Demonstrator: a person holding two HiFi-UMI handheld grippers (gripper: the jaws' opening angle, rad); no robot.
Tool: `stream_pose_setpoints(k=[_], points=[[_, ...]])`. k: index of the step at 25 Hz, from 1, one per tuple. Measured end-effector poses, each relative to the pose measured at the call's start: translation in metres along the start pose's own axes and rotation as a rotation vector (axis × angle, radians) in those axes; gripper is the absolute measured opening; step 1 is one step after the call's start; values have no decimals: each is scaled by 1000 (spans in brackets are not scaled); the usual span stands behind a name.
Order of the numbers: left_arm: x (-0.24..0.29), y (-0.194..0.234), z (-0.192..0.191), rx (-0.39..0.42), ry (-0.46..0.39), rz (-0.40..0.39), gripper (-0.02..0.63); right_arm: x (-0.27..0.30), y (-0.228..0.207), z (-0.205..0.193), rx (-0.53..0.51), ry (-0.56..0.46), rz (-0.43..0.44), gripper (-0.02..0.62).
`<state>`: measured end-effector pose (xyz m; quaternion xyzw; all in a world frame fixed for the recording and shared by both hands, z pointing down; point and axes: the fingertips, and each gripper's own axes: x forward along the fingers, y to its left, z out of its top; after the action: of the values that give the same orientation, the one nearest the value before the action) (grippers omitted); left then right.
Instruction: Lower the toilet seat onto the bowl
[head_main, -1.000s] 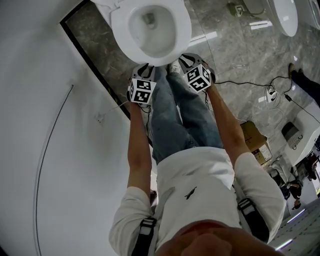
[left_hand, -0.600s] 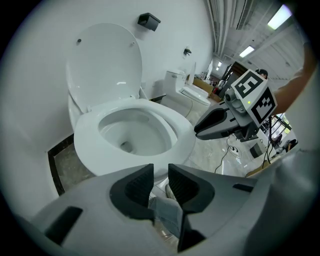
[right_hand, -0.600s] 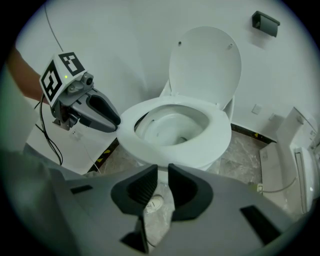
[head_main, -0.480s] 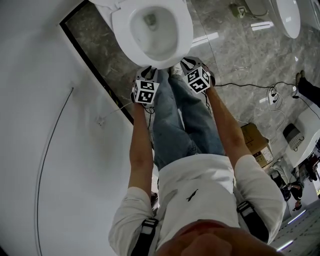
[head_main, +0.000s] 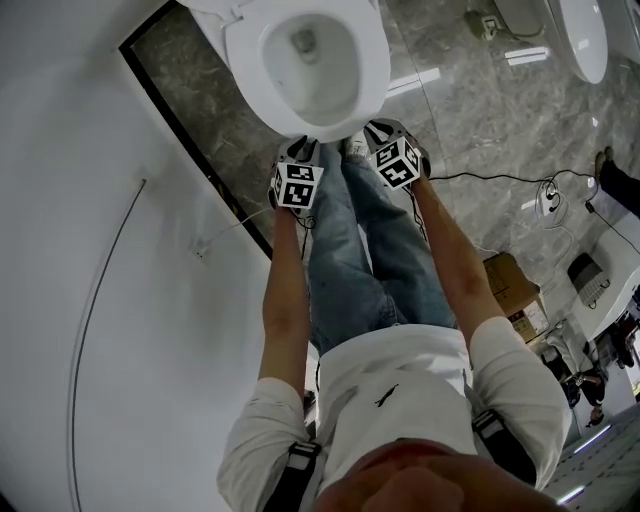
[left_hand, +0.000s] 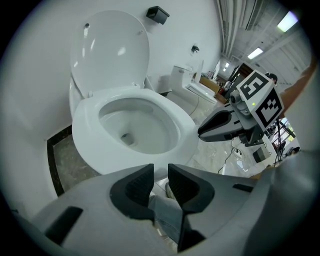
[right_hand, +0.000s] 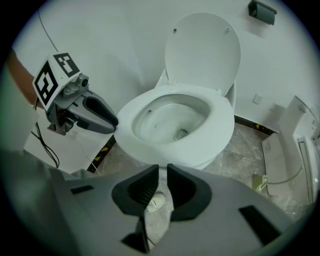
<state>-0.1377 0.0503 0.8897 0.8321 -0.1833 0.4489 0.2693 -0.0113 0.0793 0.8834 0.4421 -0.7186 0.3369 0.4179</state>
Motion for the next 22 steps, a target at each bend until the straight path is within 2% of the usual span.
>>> stream_pose_setpoints(k=[12, 18, 22], points=[[12, 7, -7, -35, 0, 5, 106, 12, -4, -6, 27, 6, -21, 52], [-8, 9, 15, -51, -73, 26, 100, -18, -2, 15, 25, -76, -37, 51], [-29, 13, 43, -33, -146, 45, 75, -38, -2, 39, 5, -148, -44, 48]])
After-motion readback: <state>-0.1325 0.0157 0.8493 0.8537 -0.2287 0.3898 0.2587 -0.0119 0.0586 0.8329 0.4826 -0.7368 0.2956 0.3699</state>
